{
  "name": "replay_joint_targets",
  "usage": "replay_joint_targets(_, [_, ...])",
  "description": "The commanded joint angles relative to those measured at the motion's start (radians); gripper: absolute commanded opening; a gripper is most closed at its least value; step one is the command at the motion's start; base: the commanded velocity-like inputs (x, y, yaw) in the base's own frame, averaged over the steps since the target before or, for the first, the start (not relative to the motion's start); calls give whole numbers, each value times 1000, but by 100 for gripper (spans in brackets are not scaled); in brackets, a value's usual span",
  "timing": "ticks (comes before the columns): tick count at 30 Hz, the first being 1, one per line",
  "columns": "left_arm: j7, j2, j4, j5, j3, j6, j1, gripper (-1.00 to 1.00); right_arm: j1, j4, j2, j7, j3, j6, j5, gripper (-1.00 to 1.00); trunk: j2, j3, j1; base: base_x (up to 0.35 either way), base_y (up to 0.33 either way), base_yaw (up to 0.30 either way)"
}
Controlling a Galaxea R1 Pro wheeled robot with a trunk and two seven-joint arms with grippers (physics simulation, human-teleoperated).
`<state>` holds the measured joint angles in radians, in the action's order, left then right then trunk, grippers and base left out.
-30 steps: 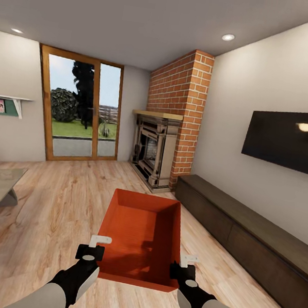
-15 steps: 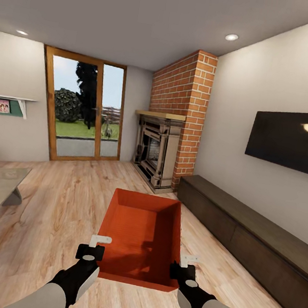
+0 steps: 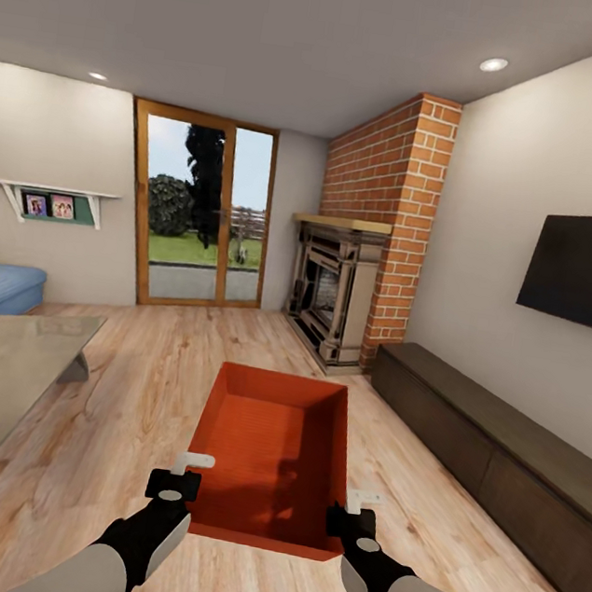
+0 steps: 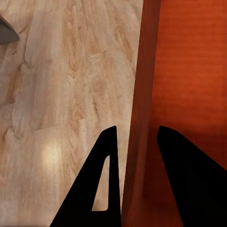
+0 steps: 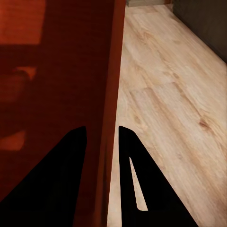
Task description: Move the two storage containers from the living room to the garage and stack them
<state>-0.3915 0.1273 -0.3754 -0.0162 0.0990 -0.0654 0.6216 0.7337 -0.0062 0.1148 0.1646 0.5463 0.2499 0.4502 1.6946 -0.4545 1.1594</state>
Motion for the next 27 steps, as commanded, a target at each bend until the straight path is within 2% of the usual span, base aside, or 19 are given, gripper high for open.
replay_joint_targets(1, [-5,11,3,93,-5,-7,1,-100,1,-1,0,42,7,15,9,-100,1,-1,0,0,0,54])
replay_joint_targets(20, [-4,9,3,93,-5,-7,1,-100,1,-1,0,42,6,17,11,-100,1,-15,0,0,0,26])
replay_joint_targets(27, [-4,9,4,93,-5,-7,1,-100,1,-1,0,42,7,17,11,-100,1,-15,0,0,0,243])
